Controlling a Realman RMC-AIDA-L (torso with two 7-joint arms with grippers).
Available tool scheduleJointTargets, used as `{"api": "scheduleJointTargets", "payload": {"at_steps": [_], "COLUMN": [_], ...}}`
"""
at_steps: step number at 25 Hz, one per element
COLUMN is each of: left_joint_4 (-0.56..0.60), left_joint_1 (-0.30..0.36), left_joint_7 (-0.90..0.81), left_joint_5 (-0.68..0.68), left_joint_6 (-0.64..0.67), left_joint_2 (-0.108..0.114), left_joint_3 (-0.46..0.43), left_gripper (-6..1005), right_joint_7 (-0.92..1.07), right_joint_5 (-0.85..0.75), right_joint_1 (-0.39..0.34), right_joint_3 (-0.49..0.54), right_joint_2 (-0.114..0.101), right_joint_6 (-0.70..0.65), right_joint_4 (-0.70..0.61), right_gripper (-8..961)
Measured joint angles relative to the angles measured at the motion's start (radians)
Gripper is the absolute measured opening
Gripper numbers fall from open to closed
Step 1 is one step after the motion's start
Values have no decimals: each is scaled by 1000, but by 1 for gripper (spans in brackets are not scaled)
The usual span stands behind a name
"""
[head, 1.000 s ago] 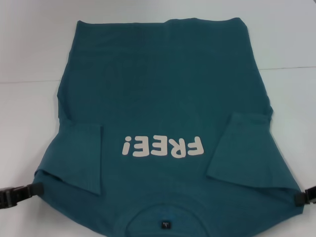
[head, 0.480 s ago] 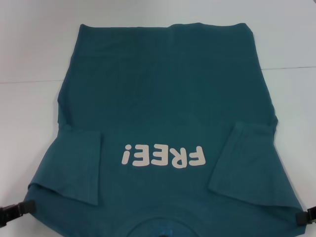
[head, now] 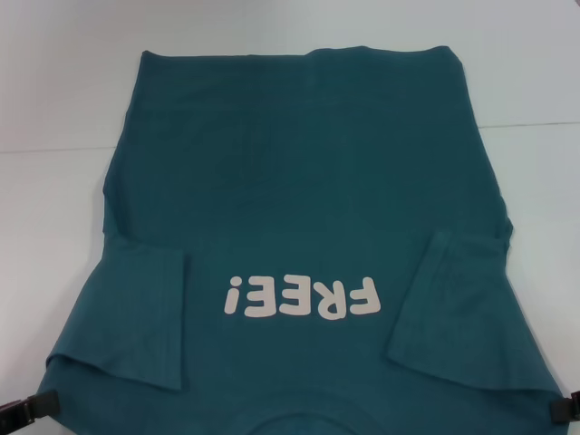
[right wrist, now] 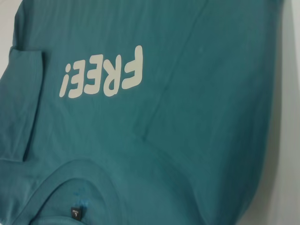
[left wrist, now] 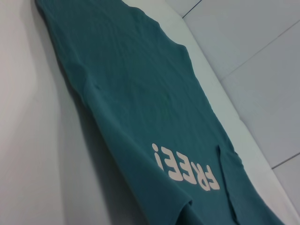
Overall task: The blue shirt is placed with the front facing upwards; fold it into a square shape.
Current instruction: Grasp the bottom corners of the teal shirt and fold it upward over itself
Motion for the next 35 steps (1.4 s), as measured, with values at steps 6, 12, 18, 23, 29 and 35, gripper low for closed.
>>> {"api": "scheduleJointTargets", "payload": {"at_steps": [6, 12, 18, 23, 29, 35], "left_joint_4": [-5, -15, -27, -42, -61, -64], "left_joint_1": [27, 42, 58, 65, 58, -8], "left_joint_7": [4, 4, 9, 16, 30, 31], "left_joint_5": [-36, -37, -42, -48, -48, -48], "left_joint_6": [32, 50, 63, 76, 72, 57], "left_joint_2": [-1, -4, -4, -3, -2, 5], "left_joint_3": [-5, -2, -3, -3, -3, -19], "left_gripper": [30, 30, 30, 30, 30, 31], "right_joint_7": [1, 1, 6, 9, 9, 1], "right_joint_5": [0, 0, 0, 0, 6, 23], "right_joint_1": [-13, -15, -17, -15, -2, 44], "right_joint_3": [10, 24, 26, 27, 41, 99], "right_joint_2": [-7, -15, -22, -31, -37, -37], "right_joint_6": [-1, -1, -1, 2, 2, 5], "right_joint_4": [0, -2, -11, -11, -11, -3], "right_gripper": [26, 26, 27, 27, 26, 26]}}
